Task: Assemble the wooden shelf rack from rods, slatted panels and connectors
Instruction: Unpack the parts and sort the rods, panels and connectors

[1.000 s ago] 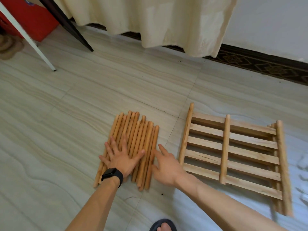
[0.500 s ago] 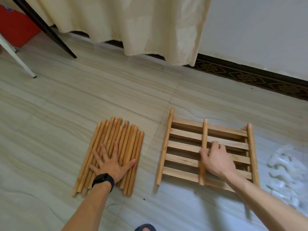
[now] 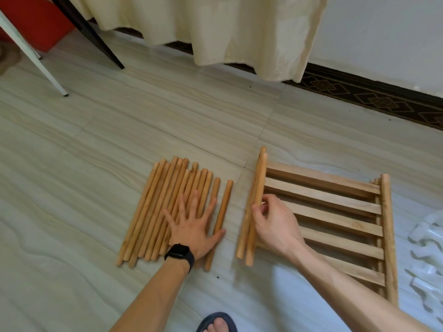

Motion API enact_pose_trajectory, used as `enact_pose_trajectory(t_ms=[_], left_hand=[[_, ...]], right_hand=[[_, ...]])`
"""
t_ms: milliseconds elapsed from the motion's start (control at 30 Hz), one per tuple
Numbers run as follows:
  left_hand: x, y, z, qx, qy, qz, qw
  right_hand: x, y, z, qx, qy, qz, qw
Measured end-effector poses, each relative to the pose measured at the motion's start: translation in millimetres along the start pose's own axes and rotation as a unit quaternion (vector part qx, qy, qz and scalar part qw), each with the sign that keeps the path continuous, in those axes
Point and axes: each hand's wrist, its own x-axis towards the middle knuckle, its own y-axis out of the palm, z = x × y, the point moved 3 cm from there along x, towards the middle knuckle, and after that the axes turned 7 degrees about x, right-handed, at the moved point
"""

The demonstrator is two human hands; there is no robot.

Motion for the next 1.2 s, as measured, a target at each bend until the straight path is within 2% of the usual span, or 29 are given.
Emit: enact_pose_trajectory(t_ms=[133, 467, 567, 767, 967, 1200], left_hand=[[4.5, 5.8, 21.8, -0.054, -0.071, 0.027, 0.996], [-1.1, 13.2, 43.1, -0.082, -0.078, 0.025, 0.993], [-0.7, 16.5, 43.7, -0.080, -0.078, 0.018, 0.994], [-0.1, 18.5, 45.7, -0.077, -0.075, 0.021, 0.994], [-3.0, 12.8, 43.9, -0.062, -0.064, 0.025, 0.996], [-9.0, 15.9, 56.5, -0.064, -0.066, 0.014, 0.996]], right_hand=[[-0.1, 28.8, 21.7, -0.023, -0.001, 0.056, 0.998], [15.3, 115.0, 27.3, -0.065, 0.068, 0.200, 0.975], [12.1, 125.3, 21.5, -0.090, 0.053, 0.213, 0.972], [17.1, 125.5, 23.6, -0.028, 0.056, 0.248, 0.967], [17.1, 123.1, 22.7, -0.033, 0.062, 0.270, 0.960], [13.7, 118.4, 26.3, -0.036, 0.029, 0.298, 0.953]])
